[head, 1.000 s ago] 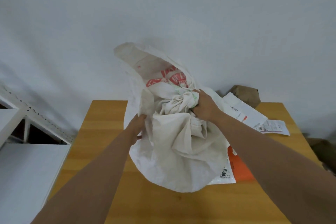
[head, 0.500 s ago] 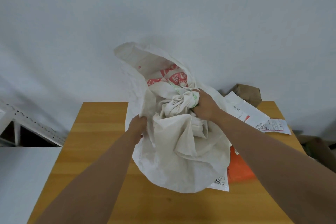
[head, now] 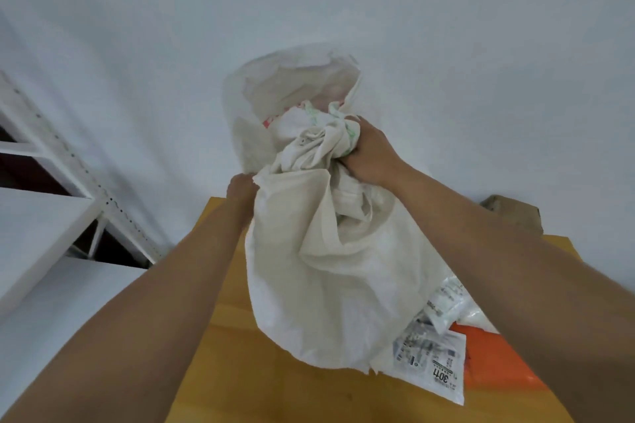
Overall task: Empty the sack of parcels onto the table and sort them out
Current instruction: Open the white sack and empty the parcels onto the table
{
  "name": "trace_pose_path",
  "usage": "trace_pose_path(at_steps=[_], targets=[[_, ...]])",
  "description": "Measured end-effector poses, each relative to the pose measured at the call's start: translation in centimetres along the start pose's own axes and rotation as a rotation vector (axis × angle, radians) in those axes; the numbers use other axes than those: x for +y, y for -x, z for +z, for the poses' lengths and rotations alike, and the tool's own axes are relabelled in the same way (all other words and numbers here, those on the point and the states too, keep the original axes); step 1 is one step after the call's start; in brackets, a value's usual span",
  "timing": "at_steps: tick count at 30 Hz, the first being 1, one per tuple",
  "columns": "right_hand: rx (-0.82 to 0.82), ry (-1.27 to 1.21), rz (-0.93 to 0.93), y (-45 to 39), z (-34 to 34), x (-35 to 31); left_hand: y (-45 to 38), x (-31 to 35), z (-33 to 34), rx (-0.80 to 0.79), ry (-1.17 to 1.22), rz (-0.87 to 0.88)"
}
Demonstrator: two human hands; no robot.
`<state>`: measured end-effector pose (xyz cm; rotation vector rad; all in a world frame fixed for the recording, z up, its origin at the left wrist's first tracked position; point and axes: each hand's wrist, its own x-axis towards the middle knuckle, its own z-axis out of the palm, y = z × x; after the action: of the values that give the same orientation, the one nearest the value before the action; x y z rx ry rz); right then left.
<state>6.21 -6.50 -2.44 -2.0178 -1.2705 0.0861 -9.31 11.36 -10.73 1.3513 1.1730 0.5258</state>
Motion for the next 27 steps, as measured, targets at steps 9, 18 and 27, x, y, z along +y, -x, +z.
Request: trace_pose_path(at_steps=[9,18,27], targets=[[-0.017,0.018,0.024,-0.1,0.9,-1.0,1.7,0.6,-2.3,0.145,-0.016,0.051],[0.003,0.024,-0.062,0.0,1.6,-3.1,1.3,0.8,-3.4,0.224,-0.012,0.141],[0.057,0.026,-0.111,-1.5,0.3,-5.6,1.7,3.3,-4.5,0.338,0.021,0.230]])
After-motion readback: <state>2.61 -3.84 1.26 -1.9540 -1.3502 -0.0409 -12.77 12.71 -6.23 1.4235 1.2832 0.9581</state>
